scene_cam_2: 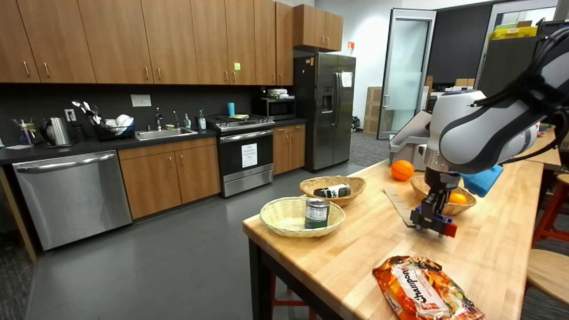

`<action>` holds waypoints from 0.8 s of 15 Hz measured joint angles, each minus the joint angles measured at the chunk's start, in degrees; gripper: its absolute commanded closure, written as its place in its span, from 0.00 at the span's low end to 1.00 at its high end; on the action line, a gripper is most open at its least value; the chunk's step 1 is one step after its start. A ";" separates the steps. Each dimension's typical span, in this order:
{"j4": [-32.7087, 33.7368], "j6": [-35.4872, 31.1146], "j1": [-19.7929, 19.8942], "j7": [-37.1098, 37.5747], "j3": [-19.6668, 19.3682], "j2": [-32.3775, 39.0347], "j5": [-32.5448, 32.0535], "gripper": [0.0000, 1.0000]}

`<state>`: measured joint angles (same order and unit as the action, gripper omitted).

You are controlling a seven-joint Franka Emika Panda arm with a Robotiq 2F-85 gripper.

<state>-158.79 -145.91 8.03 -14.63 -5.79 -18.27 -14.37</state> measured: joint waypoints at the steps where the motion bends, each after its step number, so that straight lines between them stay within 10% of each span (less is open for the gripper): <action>1: 0.00 0.00 0.06 0.32 0.00 0.00 -0.22 0.75; 4: 0.00 0.00 0.09 0.60 0.00 0.00 -0.27 0.75; 5: 0.00 0.00 0.09 0.61 0.00 0.00 -0.27 0.25; 12: 0.00 -0.29 0.07 0.67 0.06 -0.02 -0.27 0.00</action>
<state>-158.79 -146.20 8.10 -13.95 -5.73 -18.28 -14.65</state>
